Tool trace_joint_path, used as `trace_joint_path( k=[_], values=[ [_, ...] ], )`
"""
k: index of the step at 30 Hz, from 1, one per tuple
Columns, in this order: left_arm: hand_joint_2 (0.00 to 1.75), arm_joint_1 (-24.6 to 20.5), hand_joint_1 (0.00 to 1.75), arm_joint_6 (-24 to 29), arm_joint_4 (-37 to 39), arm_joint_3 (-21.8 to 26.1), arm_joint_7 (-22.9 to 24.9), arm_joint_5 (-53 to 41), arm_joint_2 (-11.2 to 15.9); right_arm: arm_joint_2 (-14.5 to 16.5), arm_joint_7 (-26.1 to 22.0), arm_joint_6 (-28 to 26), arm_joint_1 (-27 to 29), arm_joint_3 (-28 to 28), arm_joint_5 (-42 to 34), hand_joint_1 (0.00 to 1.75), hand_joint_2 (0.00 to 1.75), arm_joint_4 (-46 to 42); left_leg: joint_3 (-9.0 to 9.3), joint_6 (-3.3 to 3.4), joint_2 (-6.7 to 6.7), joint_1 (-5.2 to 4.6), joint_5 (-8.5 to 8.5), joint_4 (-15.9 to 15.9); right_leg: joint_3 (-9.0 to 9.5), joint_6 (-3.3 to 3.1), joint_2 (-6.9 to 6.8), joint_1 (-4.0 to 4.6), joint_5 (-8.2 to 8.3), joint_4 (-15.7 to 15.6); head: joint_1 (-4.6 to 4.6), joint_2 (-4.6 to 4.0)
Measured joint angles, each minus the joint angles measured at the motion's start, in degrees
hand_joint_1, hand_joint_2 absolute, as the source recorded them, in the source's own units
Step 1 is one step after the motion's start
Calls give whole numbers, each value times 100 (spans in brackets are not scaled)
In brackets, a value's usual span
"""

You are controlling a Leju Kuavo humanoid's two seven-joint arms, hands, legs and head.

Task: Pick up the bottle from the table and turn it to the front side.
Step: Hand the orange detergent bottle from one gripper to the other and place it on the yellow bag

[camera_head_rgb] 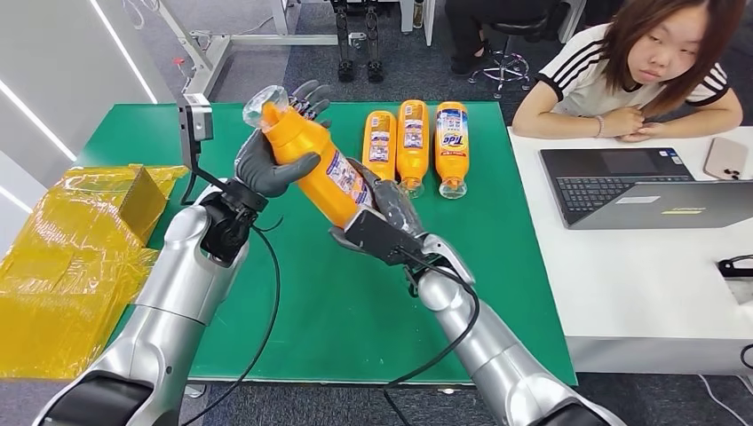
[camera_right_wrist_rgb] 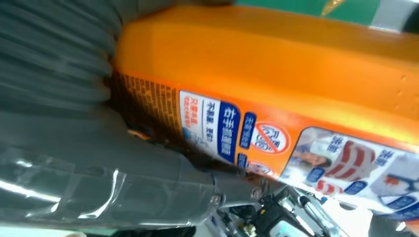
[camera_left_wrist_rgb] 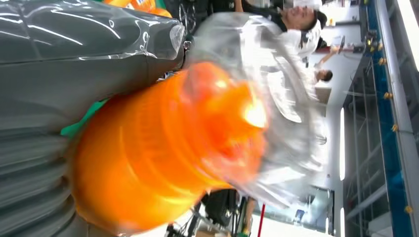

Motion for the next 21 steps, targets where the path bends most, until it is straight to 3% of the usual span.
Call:
trace_joint_path(
  k=[3, 4, 7, 8, 15, 19, 21],
  values=[
    [175, 0, 0, 89, 0, -3, -60, -105, 26, 101, 32, -6, -154, 104, 70, 175, 175, 200, 0, -1, 0, 0, 1, 0, 0, 0, -2, 0, 0, 0, 1, 0],
    [175, 0, 31, 116, 0, -3, -79, -146, 38, 121, 44, -9, -191, 126, 91, 175, 175, 250, 0, -1, -1, 0, 1, 0, 1, 0, -2, 0, 0, 0, 1, 0],
    [175, 1, 161, 226, 0, -3, -118, -283, 66, 160, 58, -14, -252, 162, 129, 175, 175, 350, -1, -1, -2, 0, 1, 0, 1, 0, -2, 0, 0, 0, 0, 0],
    [175, 2, 175, 265, 0, -3, -128, -334, 75, 166, 62, -15, -269, 172, 135, 175, 175, 378, -1, -1, -2, -1, 1, 0, 1, 0, -2, 0, 0, 0, 0, 0],
    [175, 43, 175, 269, 0, -3, -215, -340, 167, 171, 82, -11, -368, 197, 164, 175, 175, 532, -3, -1, -2, -1, 1, 1, 0, 0, -2, -1, 0, 0, 0, 0],
    [175, 62, 175, 168, 0, -3, -219, -240, 205, 171, 52, -3, -395, 232, 178, 10, 175, 593, -2, -1, -2, 0, 1, 0, 0, 0, -2, 0, 0, 0, 0, 0],
    [175, 70, 175, 90, 0, -3, -170, -158, 217, 171, 33, -4, -396, 255, 184, 1, 175, 616, -2, -1, -2, 0, 1, 0, -1, 0, -2, 0, 0, 0, 1, 0]
  ],
)
